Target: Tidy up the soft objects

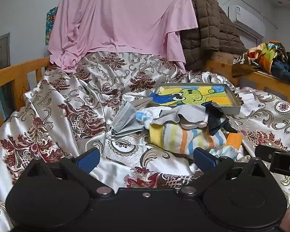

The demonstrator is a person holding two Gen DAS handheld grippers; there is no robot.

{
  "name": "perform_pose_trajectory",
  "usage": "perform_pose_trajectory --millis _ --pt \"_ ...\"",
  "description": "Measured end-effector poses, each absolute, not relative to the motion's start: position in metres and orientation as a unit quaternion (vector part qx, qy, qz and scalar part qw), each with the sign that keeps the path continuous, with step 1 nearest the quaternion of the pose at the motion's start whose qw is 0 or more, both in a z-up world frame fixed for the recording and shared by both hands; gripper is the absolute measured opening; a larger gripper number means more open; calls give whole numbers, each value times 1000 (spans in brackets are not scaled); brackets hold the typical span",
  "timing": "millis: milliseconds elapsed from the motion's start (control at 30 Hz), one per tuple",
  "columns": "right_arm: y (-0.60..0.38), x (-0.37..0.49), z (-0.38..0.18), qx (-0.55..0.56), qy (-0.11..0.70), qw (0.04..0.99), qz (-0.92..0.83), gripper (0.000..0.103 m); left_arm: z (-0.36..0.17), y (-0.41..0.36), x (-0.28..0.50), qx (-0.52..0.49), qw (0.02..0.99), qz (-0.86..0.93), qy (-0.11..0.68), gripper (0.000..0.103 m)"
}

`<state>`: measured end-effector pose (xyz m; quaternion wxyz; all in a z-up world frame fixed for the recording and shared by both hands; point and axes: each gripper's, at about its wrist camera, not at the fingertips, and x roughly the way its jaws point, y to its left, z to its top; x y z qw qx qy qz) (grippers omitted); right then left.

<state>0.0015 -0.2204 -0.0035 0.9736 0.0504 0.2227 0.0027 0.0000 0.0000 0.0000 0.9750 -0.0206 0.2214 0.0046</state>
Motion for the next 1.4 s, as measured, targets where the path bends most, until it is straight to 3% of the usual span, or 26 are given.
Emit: perform_pose_trajectory --millis 1400 --pt "-218 2 -4 54 225 973 8 103 3 0 -1 -20 975 6 219 102"
